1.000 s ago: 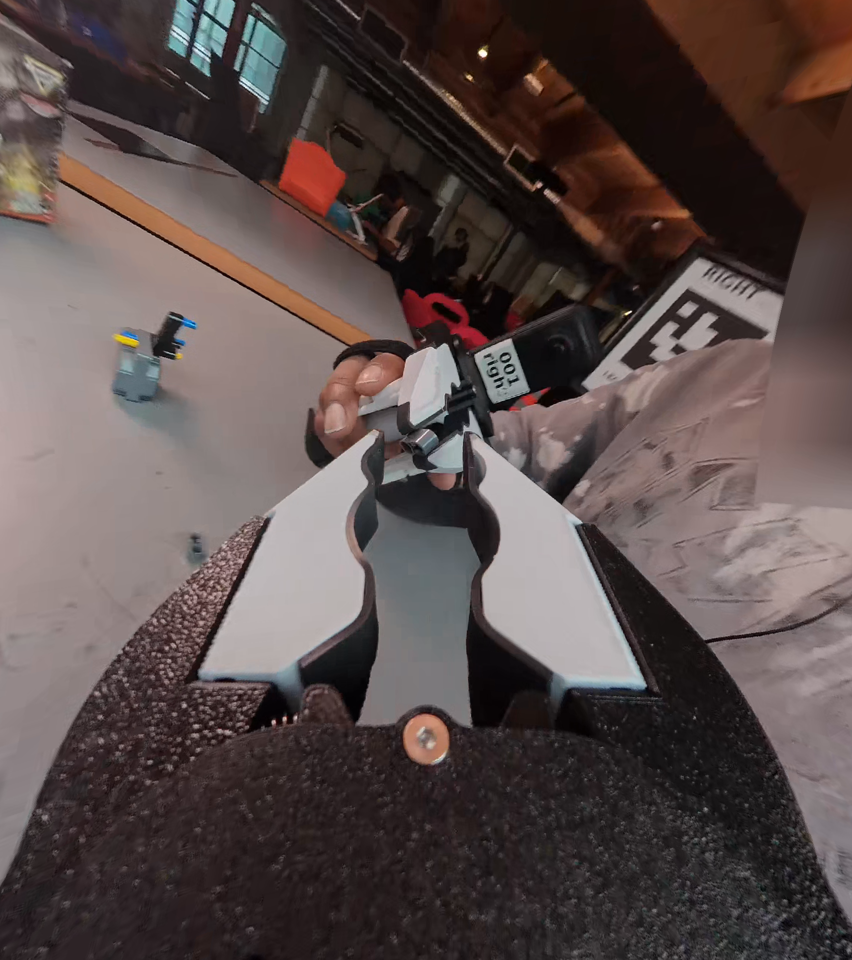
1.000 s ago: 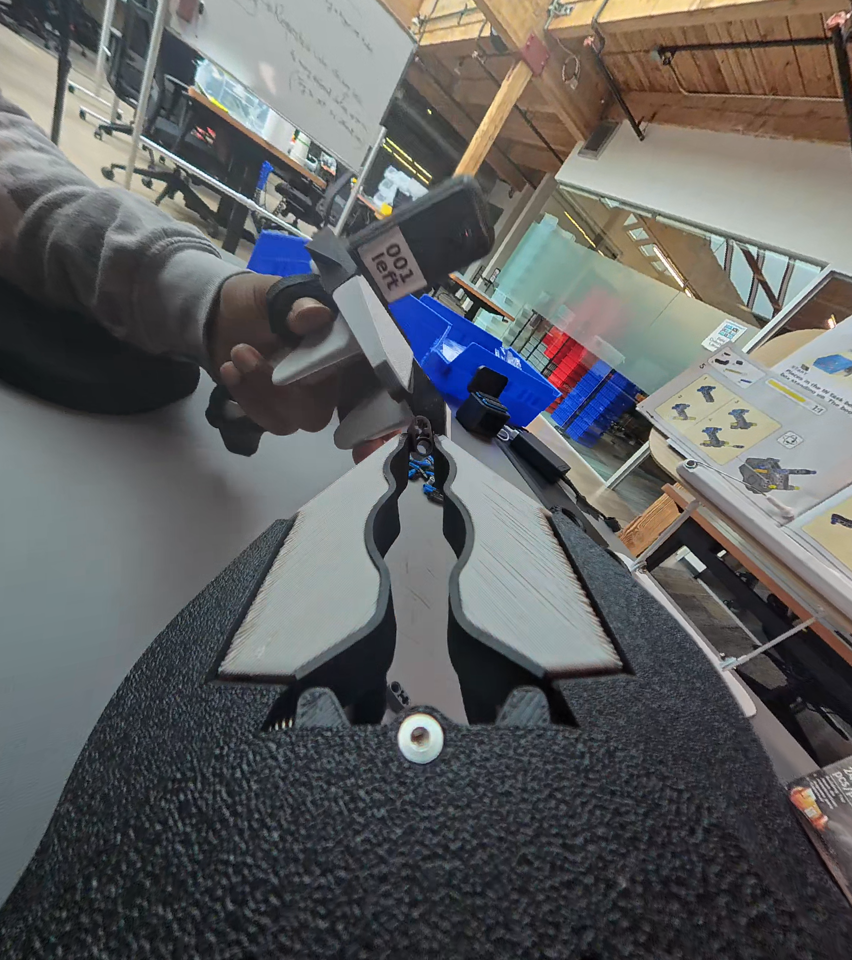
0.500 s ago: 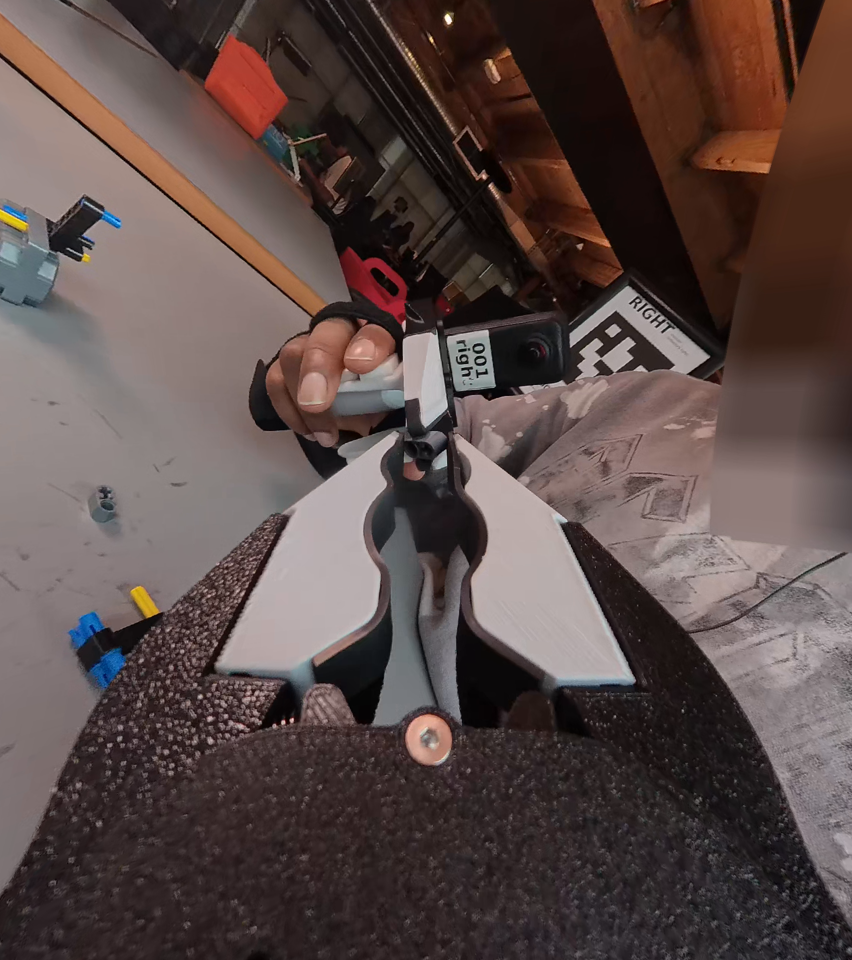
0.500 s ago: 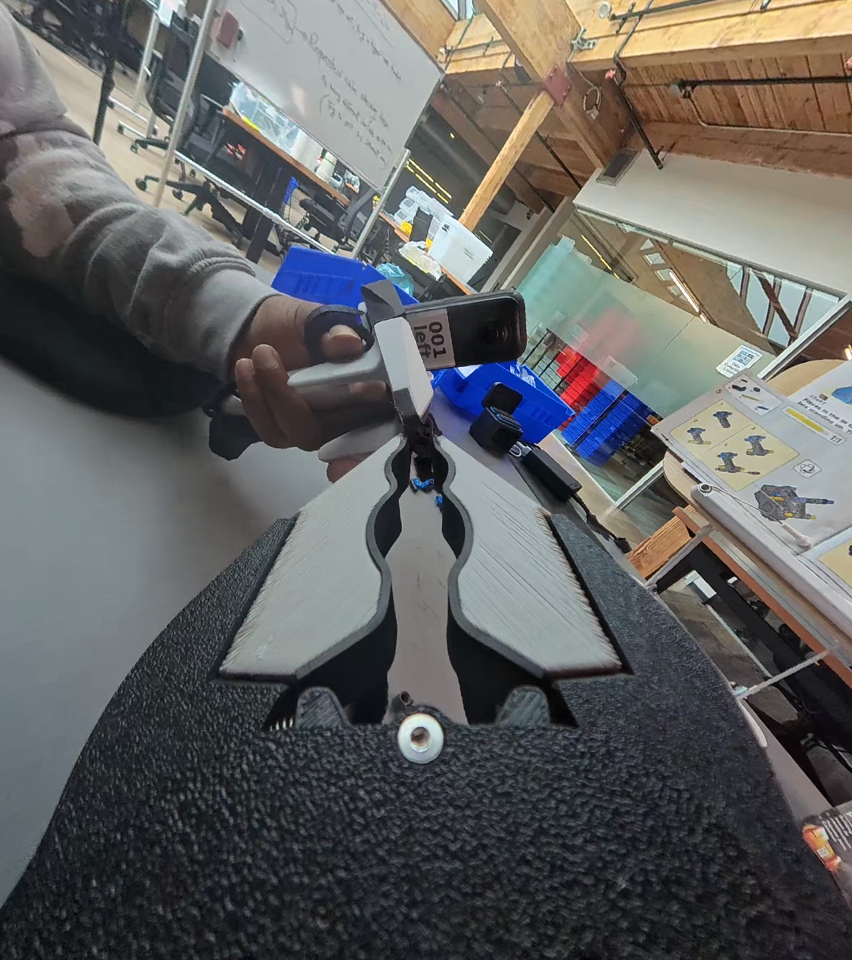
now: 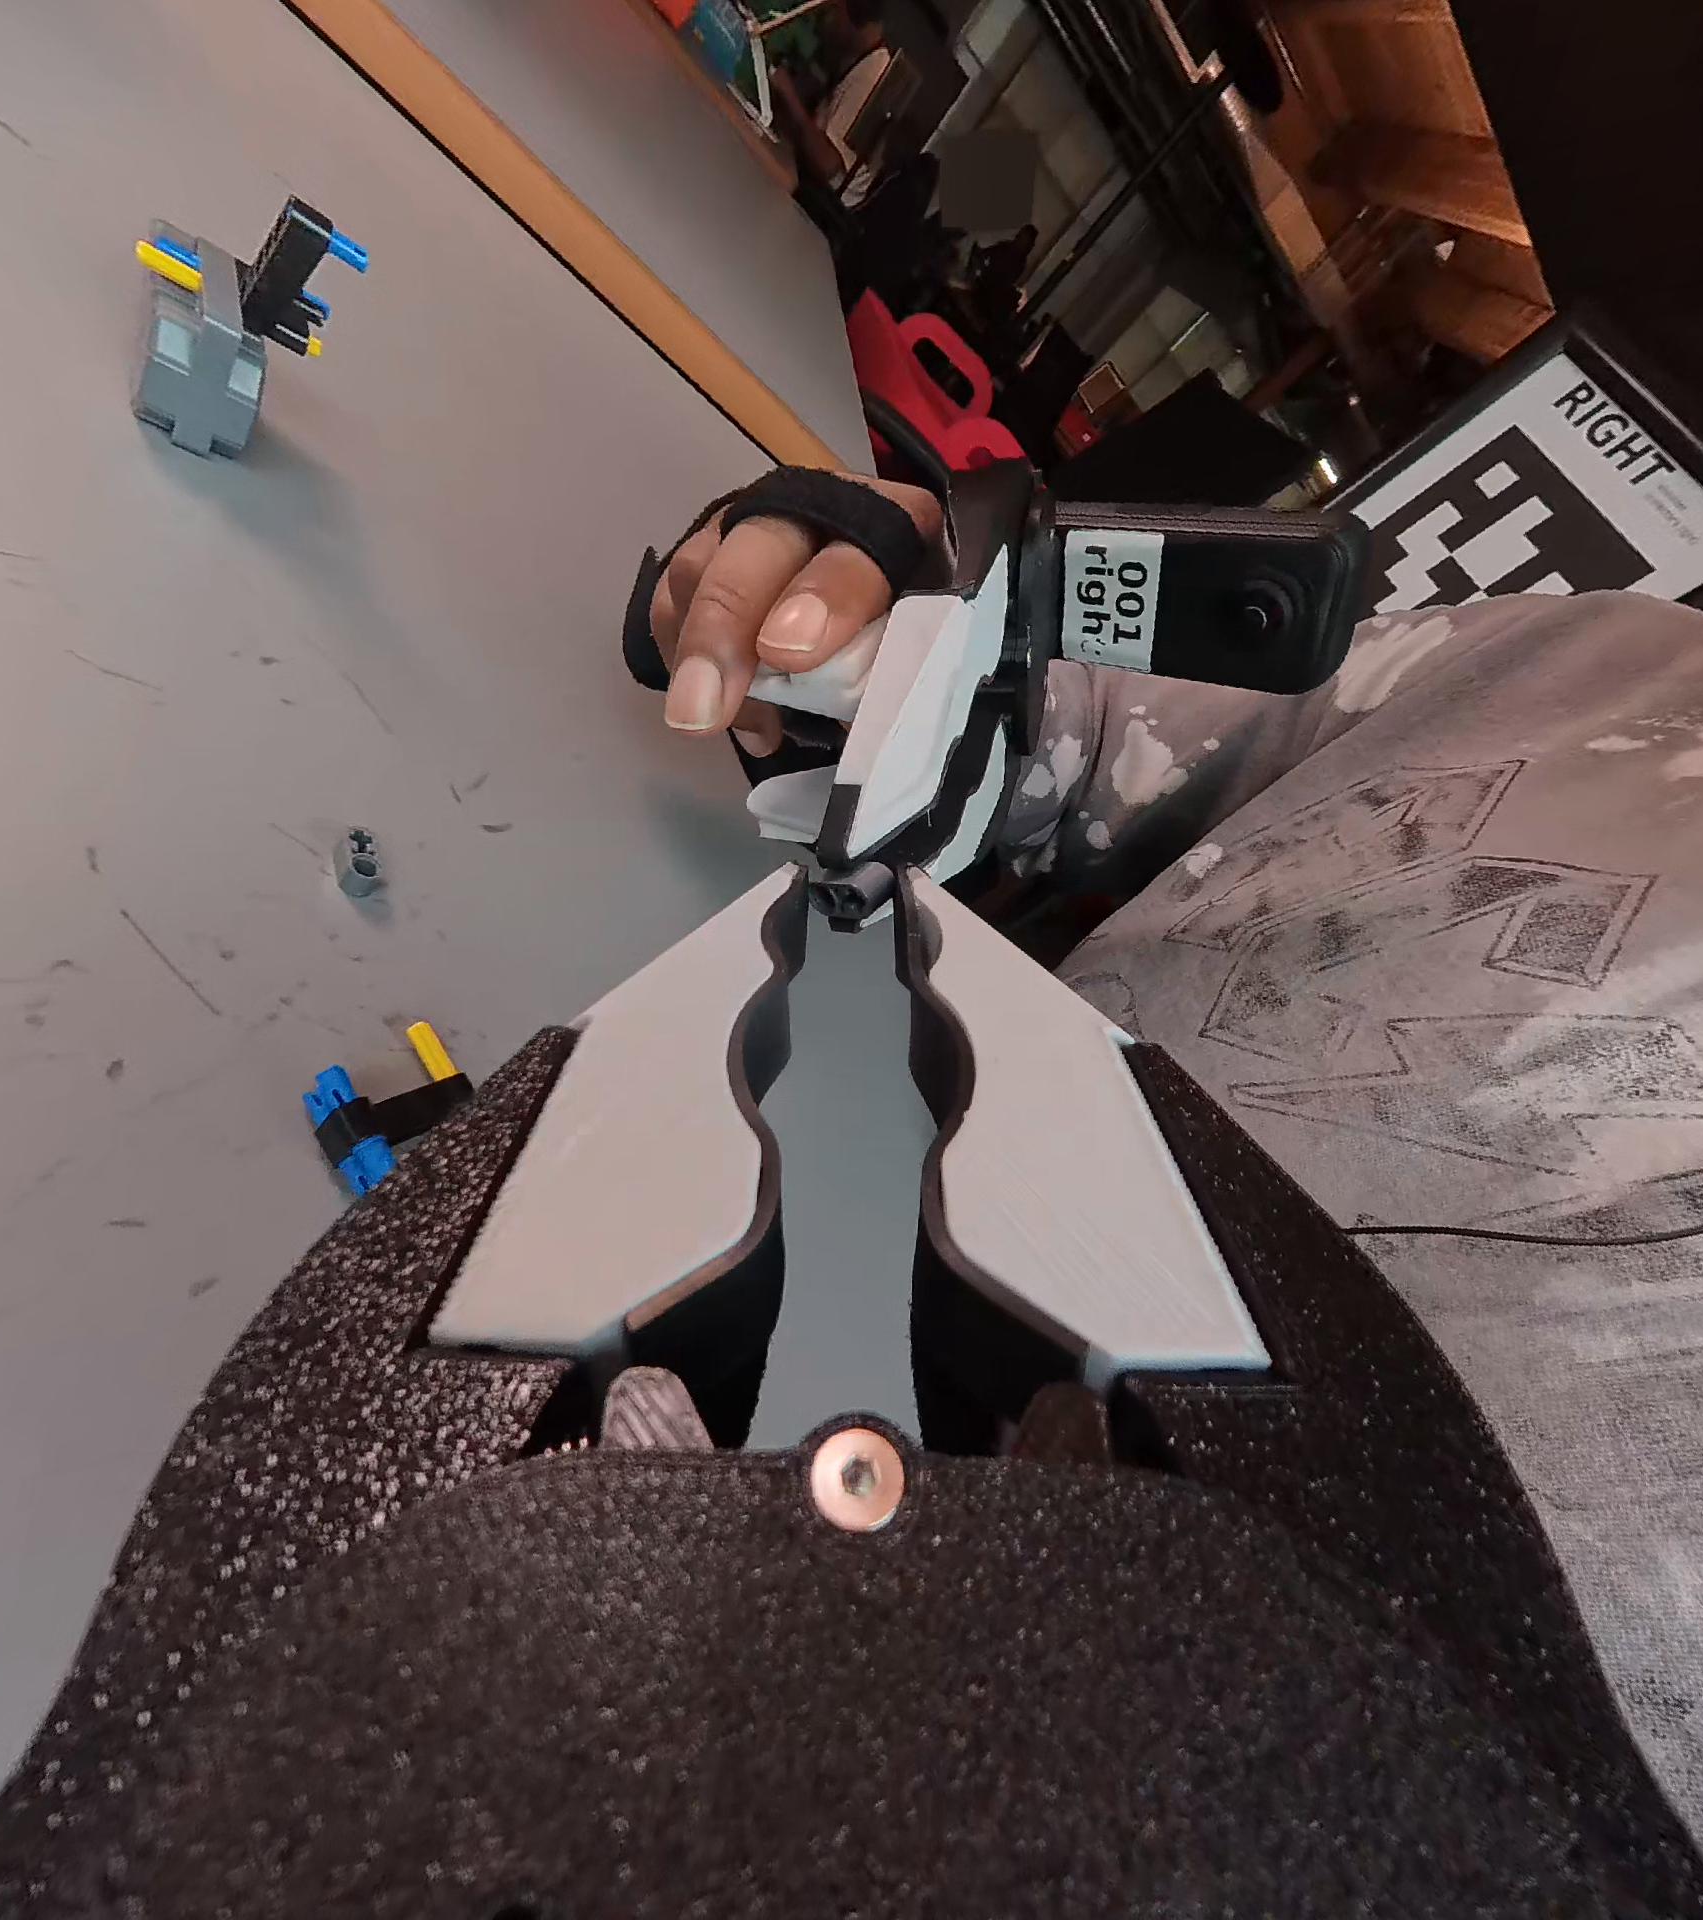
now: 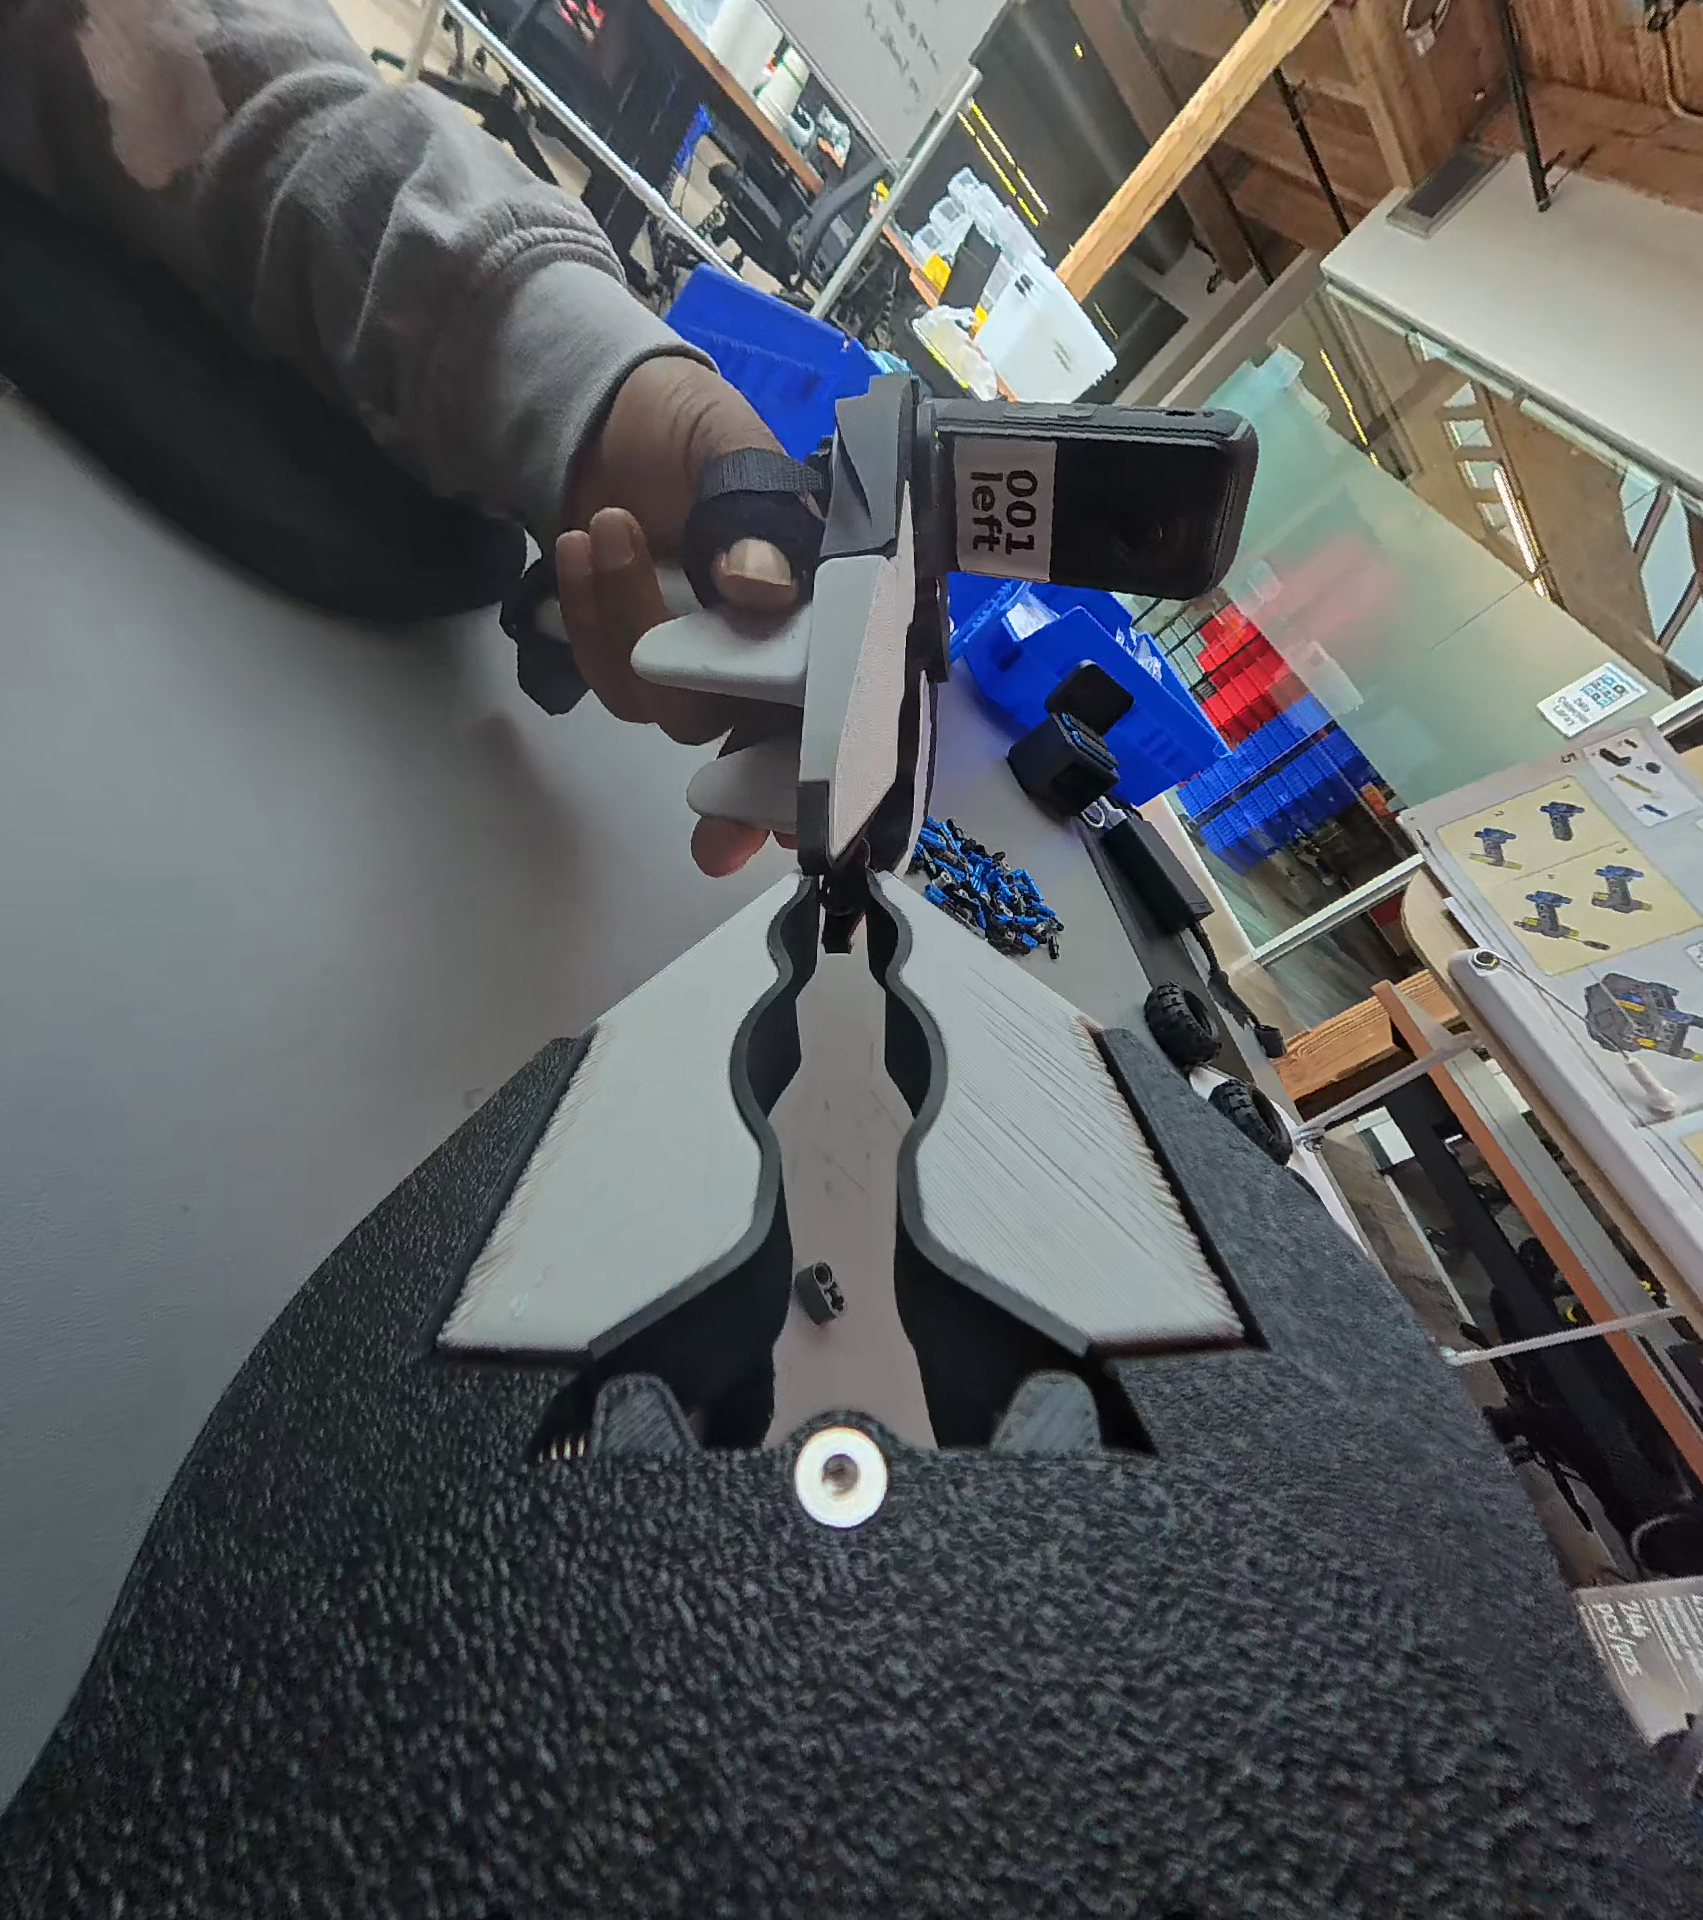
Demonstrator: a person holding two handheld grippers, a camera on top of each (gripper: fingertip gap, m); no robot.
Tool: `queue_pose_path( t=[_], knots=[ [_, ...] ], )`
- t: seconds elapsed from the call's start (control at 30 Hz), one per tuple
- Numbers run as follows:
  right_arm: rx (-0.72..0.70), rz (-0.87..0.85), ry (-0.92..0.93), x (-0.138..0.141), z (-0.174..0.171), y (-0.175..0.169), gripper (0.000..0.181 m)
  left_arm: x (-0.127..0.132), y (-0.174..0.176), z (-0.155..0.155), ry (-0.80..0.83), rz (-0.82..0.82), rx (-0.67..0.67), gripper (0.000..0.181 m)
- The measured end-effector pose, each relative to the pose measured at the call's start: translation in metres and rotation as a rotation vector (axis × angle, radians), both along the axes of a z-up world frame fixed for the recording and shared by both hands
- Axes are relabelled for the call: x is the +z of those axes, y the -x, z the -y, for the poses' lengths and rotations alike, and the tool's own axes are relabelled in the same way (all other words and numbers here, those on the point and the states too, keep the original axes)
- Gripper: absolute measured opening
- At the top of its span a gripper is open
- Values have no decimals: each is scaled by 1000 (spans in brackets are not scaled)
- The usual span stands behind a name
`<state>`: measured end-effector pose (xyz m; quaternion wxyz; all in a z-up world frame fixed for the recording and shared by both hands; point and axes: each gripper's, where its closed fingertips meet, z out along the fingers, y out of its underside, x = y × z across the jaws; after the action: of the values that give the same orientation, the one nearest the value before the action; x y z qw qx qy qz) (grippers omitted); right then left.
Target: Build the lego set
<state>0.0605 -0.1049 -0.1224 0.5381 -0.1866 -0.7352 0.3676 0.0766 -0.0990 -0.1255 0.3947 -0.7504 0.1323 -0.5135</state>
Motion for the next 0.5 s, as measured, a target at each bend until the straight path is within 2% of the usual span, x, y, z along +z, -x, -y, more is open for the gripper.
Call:
queue_pose_path(
  t=[0.13,0.3,0.5],
  knots=[
    [-7,12,16,-1,-1,1,8,0,1,0,19,19,2,16],
    [30,-21,133,16,1,-3,8,20,1,4,29,204,-47,19],
    [54,-43,137,19,6,-5,8,22,-4,7,67,275,-87,16]
  ],
)
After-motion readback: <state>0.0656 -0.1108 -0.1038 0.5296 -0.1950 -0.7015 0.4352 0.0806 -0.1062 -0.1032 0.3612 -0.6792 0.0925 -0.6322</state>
